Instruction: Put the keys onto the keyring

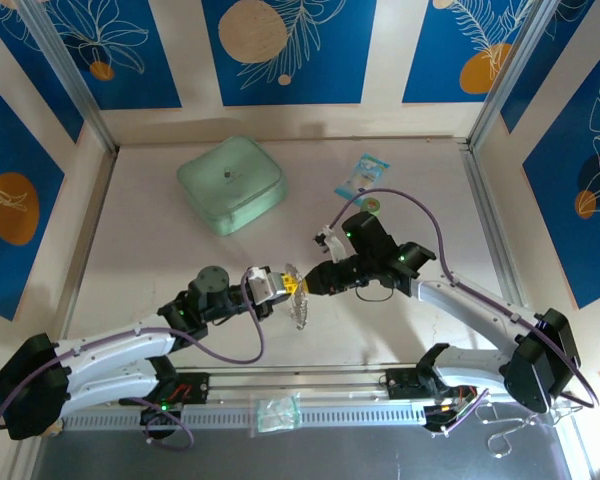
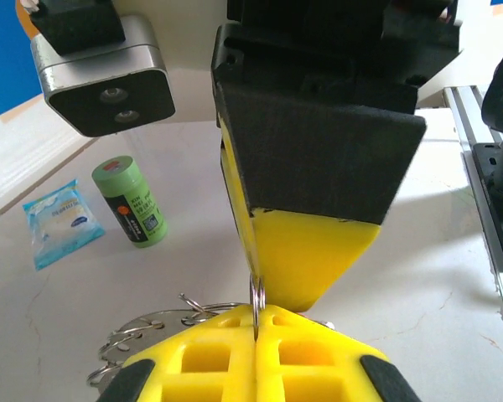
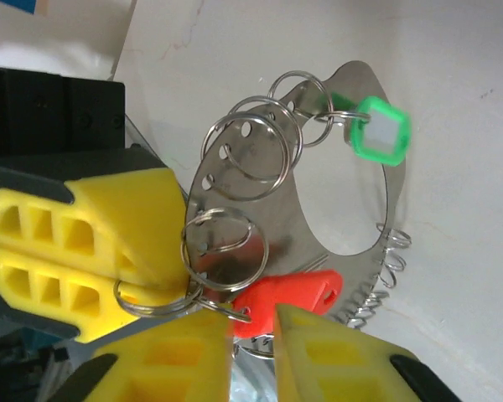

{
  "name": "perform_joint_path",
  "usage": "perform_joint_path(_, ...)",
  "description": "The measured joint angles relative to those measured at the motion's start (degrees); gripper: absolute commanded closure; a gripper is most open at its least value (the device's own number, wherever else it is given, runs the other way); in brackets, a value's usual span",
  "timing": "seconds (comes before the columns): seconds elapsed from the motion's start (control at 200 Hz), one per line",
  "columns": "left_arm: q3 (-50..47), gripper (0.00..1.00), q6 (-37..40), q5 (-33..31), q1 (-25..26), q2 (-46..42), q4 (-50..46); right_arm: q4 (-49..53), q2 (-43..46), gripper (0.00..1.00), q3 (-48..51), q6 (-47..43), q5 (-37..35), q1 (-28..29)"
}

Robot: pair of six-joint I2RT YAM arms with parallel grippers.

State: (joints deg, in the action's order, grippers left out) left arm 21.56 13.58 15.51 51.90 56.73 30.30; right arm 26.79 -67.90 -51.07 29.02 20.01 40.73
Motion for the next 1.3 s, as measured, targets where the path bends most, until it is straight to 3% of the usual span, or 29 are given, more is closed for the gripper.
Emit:
perform_joint_path(0.195,-0.8,1.0,-1.0,0.6,0.0,0.0,2.8,-2.6,5.3,0.65,1.3,-8.9,-1.9,-0.1)
perform_joint_path(0.365,-3.0,1.0,-2.8,0.7,0.0,0.1,5.7,-13.4,15.1,0.61,11.0,-27.0,-1.1,1.2)
perform_joint_path(0.575,-3.3,1.0,-3.8,1.3,0.0,1.2,8.1,-16.3,11.8,0.64,11.3,-42.2,0.9,1.7)
perform_joint_path(0.895,-3.3,1.0,-4.1,2.6,0.1,1.6,8.3,-19.5,9.5,0.76,11.1,-47.4,3.0,1.6)
perform_joint_path(1.3,-3.3,1.0,-4.1,3.6,0.1,1.6,8.3,-20.4,8.4,0.76,11.1,-50.4,3.0,1.1)
